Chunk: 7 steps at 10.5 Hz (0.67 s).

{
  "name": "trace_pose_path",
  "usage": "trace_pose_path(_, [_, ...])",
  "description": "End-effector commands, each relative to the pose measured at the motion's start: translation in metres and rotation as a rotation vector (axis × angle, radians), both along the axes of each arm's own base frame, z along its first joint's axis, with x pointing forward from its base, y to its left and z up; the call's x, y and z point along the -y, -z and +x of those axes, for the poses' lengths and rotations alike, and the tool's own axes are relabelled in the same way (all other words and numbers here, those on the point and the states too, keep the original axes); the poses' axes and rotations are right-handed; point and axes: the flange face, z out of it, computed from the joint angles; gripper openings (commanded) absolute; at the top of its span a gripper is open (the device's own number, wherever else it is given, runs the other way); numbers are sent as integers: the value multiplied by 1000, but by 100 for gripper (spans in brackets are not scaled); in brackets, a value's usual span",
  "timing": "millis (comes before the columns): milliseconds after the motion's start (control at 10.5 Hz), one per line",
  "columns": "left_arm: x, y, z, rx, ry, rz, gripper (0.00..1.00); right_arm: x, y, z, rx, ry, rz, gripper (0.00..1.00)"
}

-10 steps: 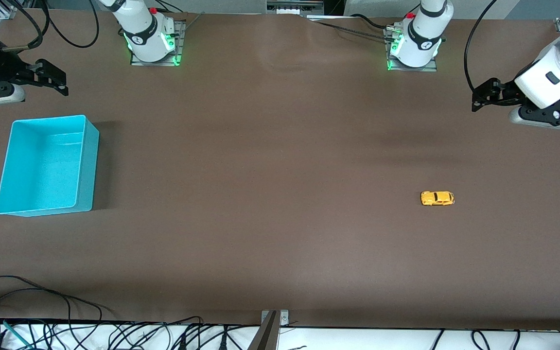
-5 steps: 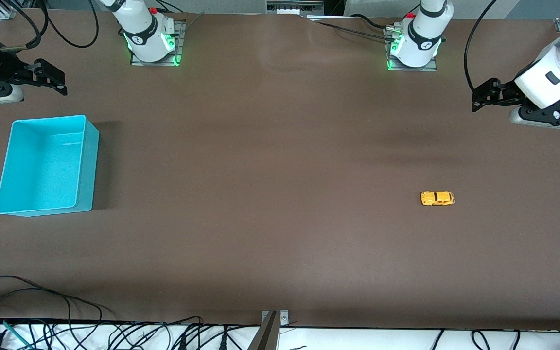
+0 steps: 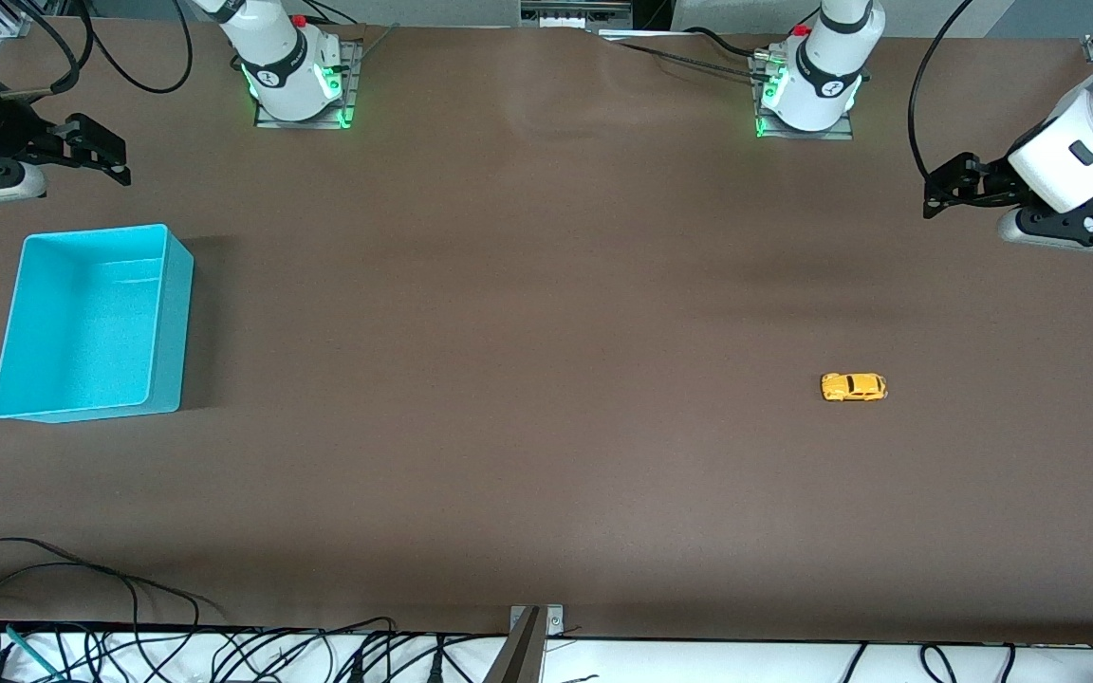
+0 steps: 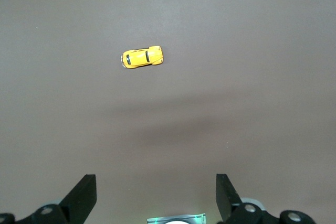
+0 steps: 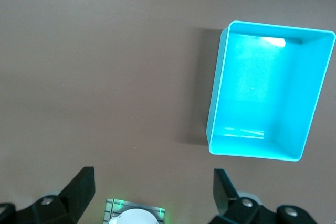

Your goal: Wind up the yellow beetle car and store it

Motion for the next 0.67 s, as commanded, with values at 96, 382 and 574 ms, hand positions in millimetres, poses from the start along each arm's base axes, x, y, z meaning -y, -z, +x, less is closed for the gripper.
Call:
trace_pose_path(96, [-2, -6, 3, -7, -4, 2, 100, 3, -8, 1, 5, -23, -5, 100])
trace_pose_path(382, [-2, -5, 3, -10, -4, 3, 100, 2, -5, 2, -1, -40, -8, 100])
trace_pose_path(574, [-2, -5, 3, -12, -4, 3, 100, 1, -6, 3, 0, -40, -4, 100])
